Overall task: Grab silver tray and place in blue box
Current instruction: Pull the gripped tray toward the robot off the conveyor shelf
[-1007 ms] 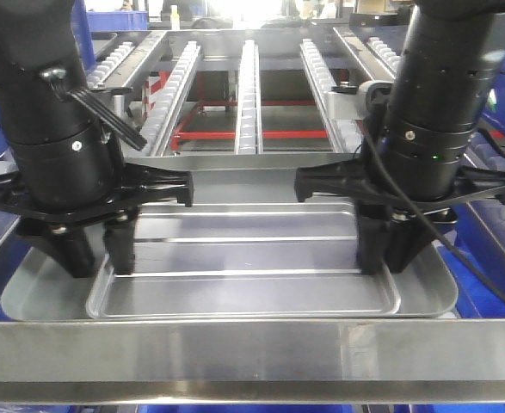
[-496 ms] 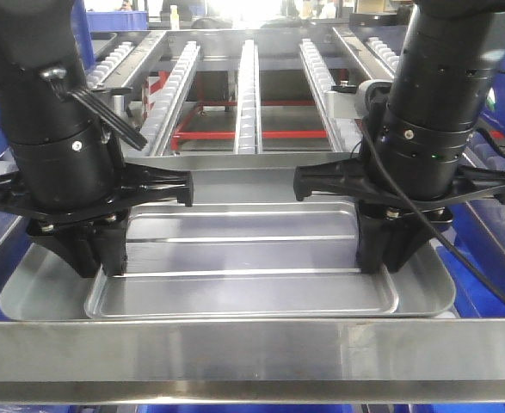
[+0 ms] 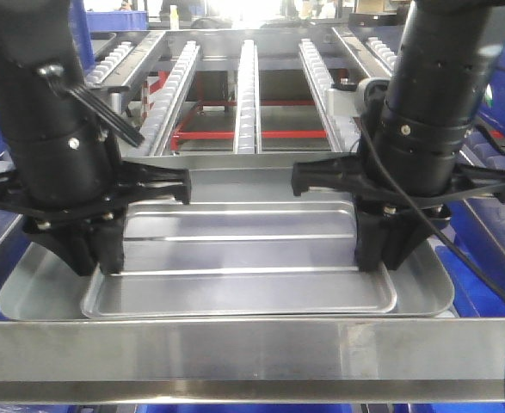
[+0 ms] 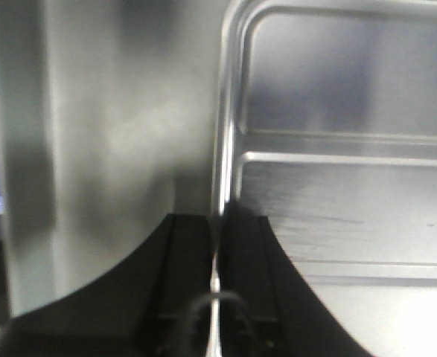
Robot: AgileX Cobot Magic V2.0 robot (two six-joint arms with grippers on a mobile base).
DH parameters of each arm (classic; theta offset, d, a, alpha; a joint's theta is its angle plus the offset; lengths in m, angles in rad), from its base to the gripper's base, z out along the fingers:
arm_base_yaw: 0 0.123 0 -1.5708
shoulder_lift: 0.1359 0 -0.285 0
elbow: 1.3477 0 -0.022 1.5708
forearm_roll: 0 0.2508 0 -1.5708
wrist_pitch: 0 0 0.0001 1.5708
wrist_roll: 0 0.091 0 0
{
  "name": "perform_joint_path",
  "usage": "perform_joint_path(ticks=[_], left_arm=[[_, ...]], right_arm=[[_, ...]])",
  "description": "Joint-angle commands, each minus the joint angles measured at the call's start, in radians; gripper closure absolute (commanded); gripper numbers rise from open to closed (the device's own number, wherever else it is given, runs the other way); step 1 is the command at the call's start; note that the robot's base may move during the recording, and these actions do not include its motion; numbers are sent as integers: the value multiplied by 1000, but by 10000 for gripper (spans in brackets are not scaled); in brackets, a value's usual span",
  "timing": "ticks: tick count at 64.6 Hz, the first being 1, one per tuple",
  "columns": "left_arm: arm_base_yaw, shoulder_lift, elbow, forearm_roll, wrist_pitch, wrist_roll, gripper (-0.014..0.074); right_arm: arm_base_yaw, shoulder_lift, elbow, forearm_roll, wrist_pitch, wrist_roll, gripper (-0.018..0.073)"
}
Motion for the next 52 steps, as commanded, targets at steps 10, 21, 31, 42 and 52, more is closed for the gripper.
perform_joint_path(ticks=[10, 21, 31, 42, 52], left_arm=[[-22, -162, -30, 5, 82, -11, 610], [-22, -236, -17, -28, 108, -11, 610], [-34, -305, 55, -37, 121, -14, 610], [-94, -391, 133, -20, 125, -82, 610], [-186, -419, 179, 86, 184, -211, 610]], right_arm=[[38, -161, -29, -41, 19, 115, 501], [74, -217, -14, -84, 51, 132, 501], [99, -296, 62, -96, 44, 175, 501], [140, -378, 159, -136, 44, 283, 501], [192, -427, 225, -175, 45, 361, 501]])
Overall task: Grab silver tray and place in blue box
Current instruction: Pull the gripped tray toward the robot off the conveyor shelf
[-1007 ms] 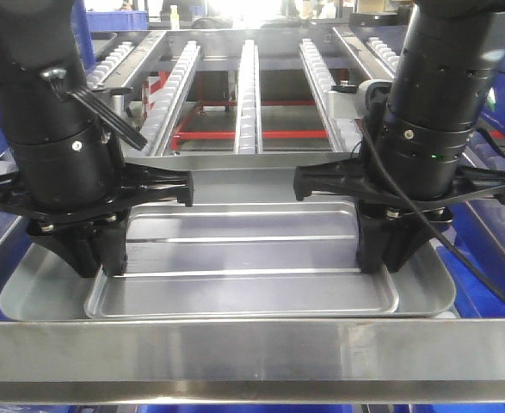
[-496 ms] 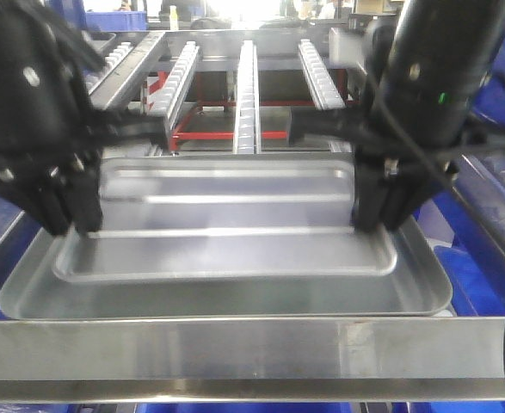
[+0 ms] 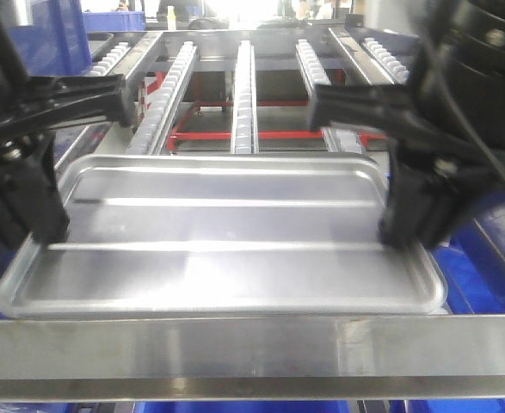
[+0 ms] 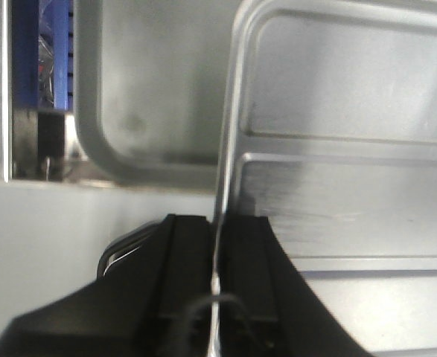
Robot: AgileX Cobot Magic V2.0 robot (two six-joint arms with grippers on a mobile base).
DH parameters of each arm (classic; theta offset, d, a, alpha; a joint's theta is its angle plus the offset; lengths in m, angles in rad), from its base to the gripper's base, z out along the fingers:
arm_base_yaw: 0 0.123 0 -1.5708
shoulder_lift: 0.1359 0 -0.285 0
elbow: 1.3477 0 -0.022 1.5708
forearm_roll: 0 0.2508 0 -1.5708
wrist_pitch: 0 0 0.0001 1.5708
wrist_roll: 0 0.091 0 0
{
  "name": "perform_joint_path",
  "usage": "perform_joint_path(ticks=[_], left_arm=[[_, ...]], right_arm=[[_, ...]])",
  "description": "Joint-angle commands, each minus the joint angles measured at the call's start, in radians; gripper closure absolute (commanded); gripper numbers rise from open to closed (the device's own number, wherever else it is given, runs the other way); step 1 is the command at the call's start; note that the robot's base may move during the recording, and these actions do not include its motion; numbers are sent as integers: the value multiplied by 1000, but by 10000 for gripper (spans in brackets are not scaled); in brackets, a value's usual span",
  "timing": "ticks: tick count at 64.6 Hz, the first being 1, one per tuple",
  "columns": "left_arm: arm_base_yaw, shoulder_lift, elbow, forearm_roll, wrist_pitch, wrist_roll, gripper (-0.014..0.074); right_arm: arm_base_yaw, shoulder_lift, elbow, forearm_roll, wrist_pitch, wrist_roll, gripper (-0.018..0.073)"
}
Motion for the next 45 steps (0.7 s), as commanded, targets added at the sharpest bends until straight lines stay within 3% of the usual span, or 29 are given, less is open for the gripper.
perform_joint_path(ticks=[1, 11, 25, 45], left_arm=[[-51, -41, 2, 107, 60, -92, 610], [-122, -41, 10, 124, 52, -145, 610], [-126, -41, 10, 116, 45, -145, 610], [-126, -41, 10, 116, 54, -145, 610]], right_arm=[[17, -61, 12, -82, -5, 56, 501], [35, -71, 22, -102, 7, 84, 501], [80, -72, 22, -137, 29, 84, 501], [84, -72, 22, -137, 23, 85, 501]])
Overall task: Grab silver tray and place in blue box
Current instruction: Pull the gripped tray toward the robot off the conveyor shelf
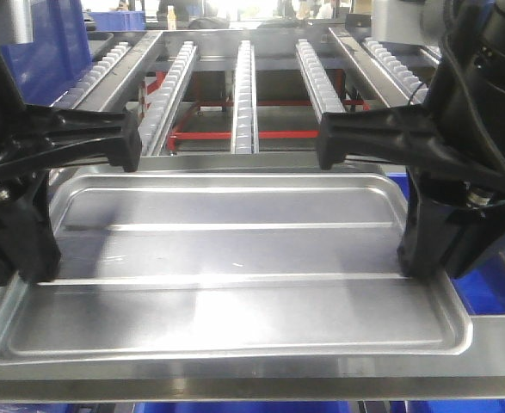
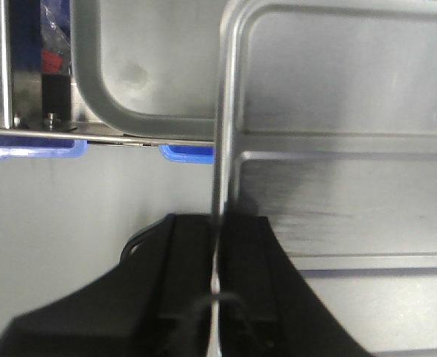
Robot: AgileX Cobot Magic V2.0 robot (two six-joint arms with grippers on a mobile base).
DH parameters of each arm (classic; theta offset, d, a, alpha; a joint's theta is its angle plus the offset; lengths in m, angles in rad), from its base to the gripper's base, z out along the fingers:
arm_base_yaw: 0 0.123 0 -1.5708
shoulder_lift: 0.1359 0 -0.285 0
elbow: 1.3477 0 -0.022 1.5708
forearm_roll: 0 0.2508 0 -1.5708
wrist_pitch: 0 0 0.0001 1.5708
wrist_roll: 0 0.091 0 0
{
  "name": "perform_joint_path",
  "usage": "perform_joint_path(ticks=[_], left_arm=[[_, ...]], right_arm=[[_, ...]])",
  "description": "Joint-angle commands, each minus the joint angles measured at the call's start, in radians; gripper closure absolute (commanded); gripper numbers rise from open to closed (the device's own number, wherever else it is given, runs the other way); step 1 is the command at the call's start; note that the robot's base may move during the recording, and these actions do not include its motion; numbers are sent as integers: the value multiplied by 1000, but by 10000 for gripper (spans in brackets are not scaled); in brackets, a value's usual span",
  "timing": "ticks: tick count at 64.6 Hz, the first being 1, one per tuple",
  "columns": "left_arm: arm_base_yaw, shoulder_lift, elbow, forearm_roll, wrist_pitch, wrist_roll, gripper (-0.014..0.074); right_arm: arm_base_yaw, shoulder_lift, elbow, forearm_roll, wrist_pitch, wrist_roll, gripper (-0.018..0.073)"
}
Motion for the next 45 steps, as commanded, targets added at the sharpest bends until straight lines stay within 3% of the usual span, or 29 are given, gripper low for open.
perform_joint_path(ticks=[1, 45], left_arm=[[-6, -33, -21, 34, 12, -11, 610], [-6, -33, -21, 34, 14, -11, 610]], right_arm=[[-3, -35, -22, -43, -6, 1, 501], [-3, -35, -22, -43, 3, 1, 501]])
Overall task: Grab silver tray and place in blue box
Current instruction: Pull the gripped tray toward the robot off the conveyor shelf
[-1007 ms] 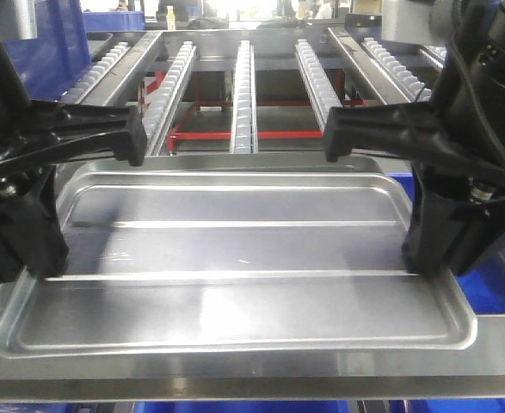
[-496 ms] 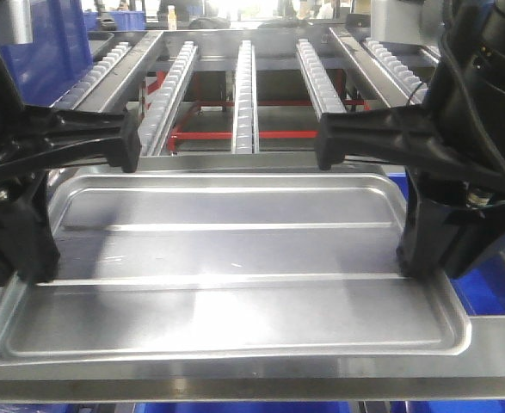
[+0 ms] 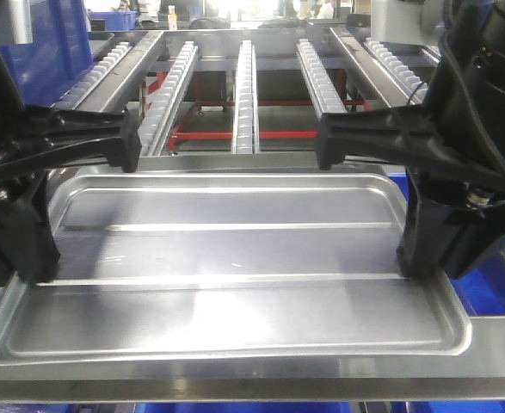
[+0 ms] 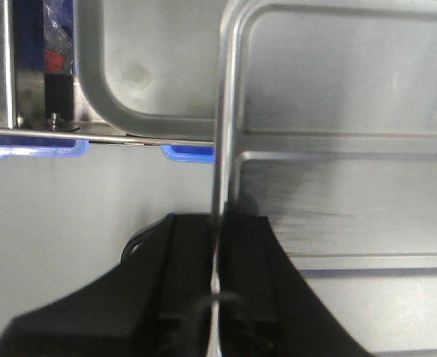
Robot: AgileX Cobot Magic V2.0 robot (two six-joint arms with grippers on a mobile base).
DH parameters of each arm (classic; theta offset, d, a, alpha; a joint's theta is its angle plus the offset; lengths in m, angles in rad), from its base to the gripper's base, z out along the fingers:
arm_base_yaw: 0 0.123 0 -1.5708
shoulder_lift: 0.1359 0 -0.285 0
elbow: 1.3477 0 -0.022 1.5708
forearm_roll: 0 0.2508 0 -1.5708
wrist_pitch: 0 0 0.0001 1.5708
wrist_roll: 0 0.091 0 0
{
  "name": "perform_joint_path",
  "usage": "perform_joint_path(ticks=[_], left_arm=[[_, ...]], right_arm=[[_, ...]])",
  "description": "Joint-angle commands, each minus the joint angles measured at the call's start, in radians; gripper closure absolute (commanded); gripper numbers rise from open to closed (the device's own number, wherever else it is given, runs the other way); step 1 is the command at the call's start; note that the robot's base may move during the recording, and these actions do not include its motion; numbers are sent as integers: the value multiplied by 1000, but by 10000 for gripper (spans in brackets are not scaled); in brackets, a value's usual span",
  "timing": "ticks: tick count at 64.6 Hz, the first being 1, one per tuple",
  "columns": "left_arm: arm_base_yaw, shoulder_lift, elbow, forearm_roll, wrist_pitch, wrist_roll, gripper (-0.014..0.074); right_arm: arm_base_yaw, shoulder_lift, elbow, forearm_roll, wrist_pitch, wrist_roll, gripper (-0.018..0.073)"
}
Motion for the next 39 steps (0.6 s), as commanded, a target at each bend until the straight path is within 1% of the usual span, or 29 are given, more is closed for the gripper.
perform_joint_path(ticks=[1, 39], left_arm=[[-6, -33, -21, 34, 12, -11, 610], [-6, -31, -21, 34, 12, -11, 610]], right_arm=[[-5, -35, -22, -43, 3, 1, 501], [-5, -35, -22, -43, 3, 1, 501]])
